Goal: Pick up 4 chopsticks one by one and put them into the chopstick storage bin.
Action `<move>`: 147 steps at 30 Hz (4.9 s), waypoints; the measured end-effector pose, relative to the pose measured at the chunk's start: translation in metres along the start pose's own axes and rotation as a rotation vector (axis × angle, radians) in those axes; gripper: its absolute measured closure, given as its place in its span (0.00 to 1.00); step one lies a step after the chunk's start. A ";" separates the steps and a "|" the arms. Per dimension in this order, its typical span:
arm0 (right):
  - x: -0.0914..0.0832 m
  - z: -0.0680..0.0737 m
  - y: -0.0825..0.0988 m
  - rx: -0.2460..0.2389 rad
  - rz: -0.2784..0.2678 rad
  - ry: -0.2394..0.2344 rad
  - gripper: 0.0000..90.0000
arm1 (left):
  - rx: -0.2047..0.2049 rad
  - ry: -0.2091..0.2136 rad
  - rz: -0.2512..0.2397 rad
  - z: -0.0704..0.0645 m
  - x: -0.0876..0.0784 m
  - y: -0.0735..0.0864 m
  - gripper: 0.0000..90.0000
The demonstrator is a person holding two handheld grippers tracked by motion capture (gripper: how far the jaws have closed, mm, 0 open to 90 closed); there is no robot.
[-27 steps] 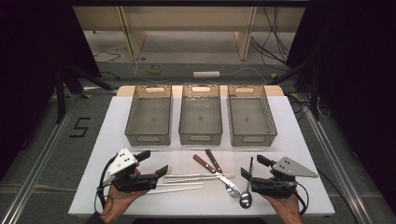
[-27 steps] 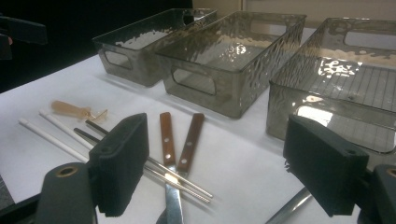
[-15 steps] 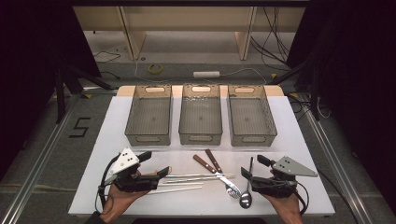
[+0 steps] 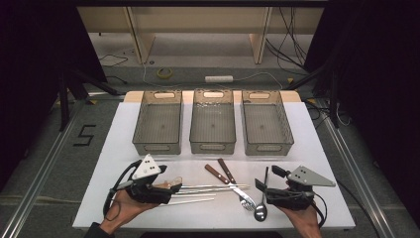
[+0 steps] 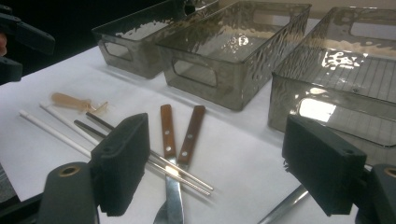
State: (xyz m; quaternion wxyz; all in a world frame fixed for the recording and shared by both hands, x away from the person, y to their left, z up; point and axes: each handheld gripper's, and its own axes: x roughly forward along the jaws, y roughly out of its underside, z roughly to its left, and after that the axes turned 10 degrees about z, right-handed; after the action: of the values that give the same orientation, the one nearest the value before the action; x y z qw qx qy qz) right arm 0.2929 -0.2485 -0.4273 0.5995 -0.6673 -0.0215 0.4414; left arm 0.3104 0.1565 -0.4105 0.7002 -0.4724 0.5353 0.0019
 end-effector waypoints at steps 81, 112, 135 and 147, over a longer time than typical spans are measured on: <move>0.007 0.001 0.001 -0.012 0.088 -0.026 0.28 | 0.456 0.095 0.713 -0.011 0.060 0.007 0.93; 0.008 -0.001 0.002 0.005 0.084 -0.031 0.28 | 0.149 0.106 0.363 0.013 0.015 -0.036 0.94; 0.007 -0.002 0.002 0.008 0.081 -0.036 0.28 | -0.033 -0.060 0.200 0.079 -0.005 -0.089 0.94; 0.007 -0.003 0.002 0.011 0.078 -0.038 0.28 | -0.120 -0.135 0.147 0.118 -0.009 -0.109 0.94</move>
State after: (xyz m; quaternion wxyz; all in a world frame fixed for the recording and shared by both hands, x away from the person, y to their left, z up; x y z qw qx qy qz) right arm 0.2977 -0.2476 -0.4332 0.5850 -0.6558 -0.0047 0.4771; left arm 0.4505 0.1791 -0.3344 0.7032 -0.4716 0.5189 0.1173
